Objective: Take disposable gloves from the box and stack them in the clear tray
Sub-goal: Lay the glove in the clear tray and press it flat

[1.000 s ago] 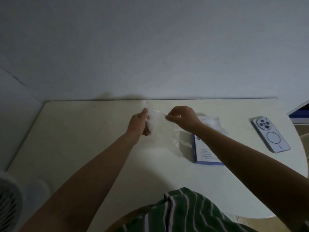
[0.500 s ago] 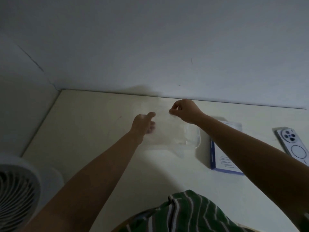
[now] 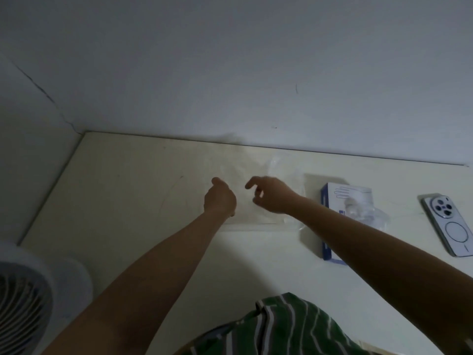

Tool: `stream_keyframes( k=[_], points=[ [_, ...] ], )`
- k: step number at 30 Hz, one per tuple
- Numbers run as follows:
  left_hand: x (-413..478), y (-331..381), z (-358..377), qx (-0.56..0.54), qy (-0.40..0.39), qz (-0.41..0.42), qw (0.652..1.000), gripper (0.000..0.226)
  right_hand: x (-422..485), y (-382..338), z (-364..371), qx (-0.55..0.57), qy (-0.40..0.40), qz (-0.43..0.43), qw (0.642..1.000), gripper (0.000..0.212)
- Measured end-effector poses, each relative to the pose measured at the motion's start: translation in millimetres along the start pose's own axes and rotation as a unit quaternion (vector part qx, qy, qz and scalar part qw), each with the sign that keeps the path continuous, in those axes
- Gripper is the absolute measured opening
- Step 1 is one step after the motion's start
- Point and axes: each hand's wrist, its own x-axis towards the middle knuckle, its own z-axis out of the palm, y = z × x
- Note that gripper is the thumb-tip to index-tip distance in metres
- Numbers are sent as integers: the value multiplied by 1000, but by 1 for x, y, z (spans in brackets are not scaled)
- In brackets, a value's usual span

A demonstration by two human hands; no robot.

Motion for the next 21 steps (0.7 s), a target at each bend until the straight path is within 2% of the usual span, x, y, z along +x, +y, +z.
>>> stream_keyframes(
  k=[2,4,5,7,9,10,12,13,15,17,19,21],
  points=[
    [1,-2,-2,15,-18,-4,1000,57,6,9,13,-14,-81,52,995,58],
    [0,-5,-3,104,-26,27,994,64,13,13,21,-4,-105,62,993,72],
    [-1,-7,-2,163,-1,66,984,62,17,15,24,-4,-110,62,992,77],
    [-6,-7,-2,264,97,171,944,52,22,18,28,2,-127,66,990,84],
    [-7,-1,1,302,171,265,900,43,24,20,32,33,-153,81,984,88],
    [-6,2,3,297,165,288,895,39,25,20,34,48,-165,88,981,90],
    [0,5,8,255,64,248,932,35,26,20,39,78,-177,103,976,93],
    [5,5,10,239,-15,192,952,40,27,20,40,99,-177,113,973,93],
    [14,-2,16,219,-140,88,962,64,27,21,39,146,-172,140,964,93],
    [20,-10,16,210,-167,46,962,85,29,24,37,149,-135,144,969,88],
    [25,-14,15,212,-167,48,962,99,32,25,35,127,-75,118,982,78],
    [27,-14,13,243,-179,54,952,112,33,22,37,156,-84,102,979,73]
  ],
)
